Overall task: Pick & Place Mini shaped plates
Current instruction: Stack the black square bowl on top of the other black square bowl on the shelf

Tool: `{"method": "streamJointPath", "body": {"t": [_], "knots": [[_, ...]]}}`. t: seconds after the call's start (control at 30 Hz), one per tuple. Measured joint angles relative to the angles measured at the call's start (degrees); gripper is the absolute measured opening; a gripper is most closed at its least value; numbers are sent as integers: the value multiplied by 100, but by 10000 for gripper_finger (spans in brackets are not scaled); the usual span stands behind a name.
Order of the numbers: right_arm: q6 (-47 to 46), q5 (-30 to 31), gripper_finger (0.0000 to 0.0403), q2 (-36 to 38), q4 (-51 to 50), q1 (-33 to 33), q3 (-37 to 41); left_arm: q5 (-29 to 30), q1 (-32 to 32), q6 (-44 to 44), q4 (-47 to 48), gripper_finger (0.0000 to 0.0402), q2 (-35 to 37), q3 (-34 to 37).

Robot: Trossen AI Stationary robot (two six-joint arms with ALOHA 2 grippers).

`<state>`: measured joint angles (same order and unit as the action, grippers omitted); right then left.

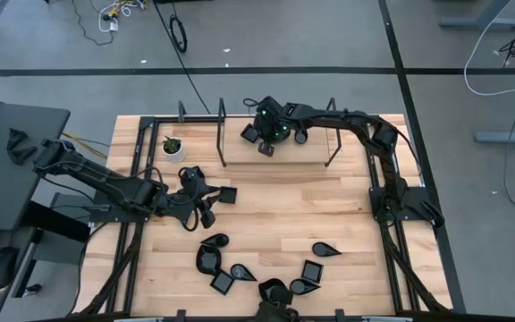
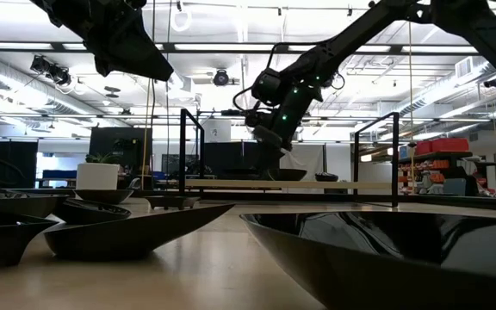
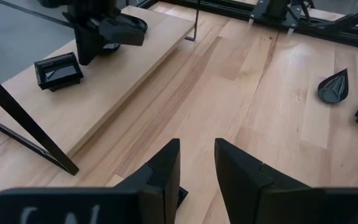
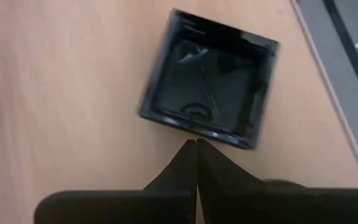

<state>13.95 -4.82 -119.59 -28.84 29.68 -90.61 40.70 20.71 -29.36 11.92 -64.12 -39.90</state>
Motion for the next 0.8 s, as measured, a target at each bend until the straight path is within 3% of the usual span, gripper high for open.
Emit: {"method": "streamJointPath", "body": {"t": [0.17,0.8], "knots": [[-106,300,6,2,407,54,0,0,-2,2,-9,106,0,0],[-1327,147,6,-195,1156,251,-2,-2,-2,4,-61,106,0,0]]}}
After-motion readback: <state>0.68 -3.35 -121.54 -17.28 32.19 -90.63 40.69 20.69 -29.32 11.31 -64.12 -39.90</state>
